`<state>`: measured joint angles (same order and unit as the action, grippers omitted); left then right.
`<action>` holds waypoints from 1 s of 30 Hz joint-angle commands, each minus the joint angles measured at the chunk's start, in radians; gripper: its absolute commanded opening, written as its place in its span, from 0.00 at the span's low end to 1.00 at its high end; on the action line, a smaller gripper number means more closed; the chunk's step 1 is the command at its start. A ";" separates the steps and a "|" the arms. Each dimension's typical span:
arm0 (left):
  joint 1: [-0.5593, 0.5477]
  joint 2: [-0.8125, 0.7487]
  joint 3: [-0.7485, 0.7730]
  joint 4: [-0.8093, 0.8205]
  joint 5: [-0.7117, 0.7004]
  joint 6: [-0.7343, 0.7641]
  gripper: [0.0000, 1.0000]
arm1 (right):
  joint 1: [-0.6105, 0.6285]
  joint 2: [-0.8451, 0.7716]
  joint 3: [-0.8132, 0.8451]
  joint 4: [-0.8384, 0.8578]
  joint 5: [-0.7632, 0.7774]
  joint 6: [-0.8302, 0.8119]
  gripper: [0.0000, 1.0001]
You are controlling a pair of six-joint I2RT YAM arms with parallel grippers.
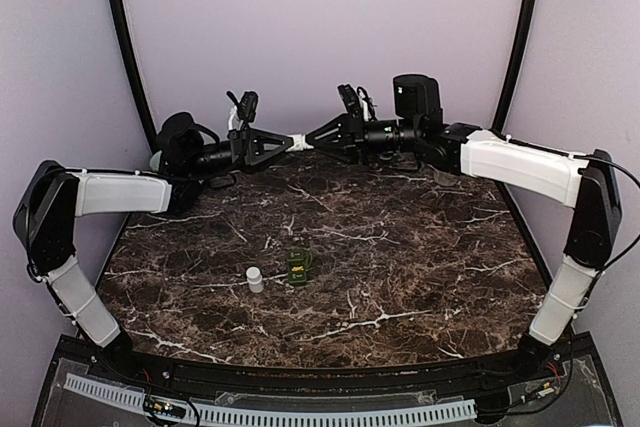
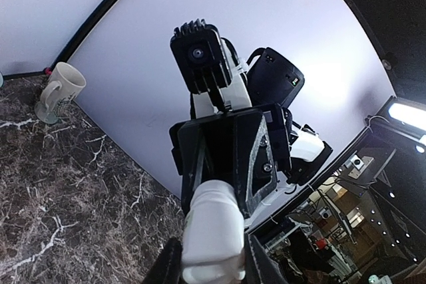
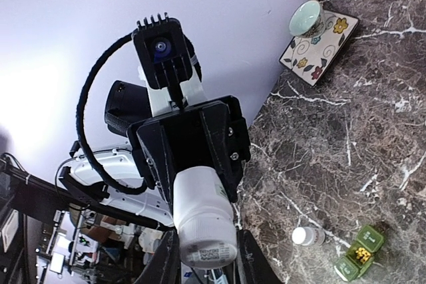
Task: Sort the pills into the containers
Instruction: Close the lid of the pill bottle on the pill bottle, then screw the lid of the pill bottle onto the pill bottle.
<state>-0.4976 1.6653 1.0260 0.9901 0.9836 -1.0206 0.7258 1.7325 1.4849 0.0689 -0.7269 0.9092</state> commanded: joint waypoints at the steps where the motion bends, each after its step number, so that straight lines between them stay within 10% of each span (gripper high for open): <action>1: -0.110 -0.010 0.051 -0.097 0.100 0.088 0.00 | 0.056 0.056 0.037 0.256 -0.099 0.193 0.06; 15: -0.112 -0.070 0.153 -0.624 -0.029 0.581 0.00 | 0.049 0.152 0.008 0.666 -0.215 0.776 0.04; 30: -0.111 -0.070 0.164 -0.762 -0.107 0.838 0.00 | 0.034 0.154 -0.047 0.719 -0.212 0.947 0.03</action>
<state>-0.5007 1.5440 1.1969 0.3199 0.8322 -0.2626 0.6739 1.8915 1.4250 0.6079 -0.9047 1.7714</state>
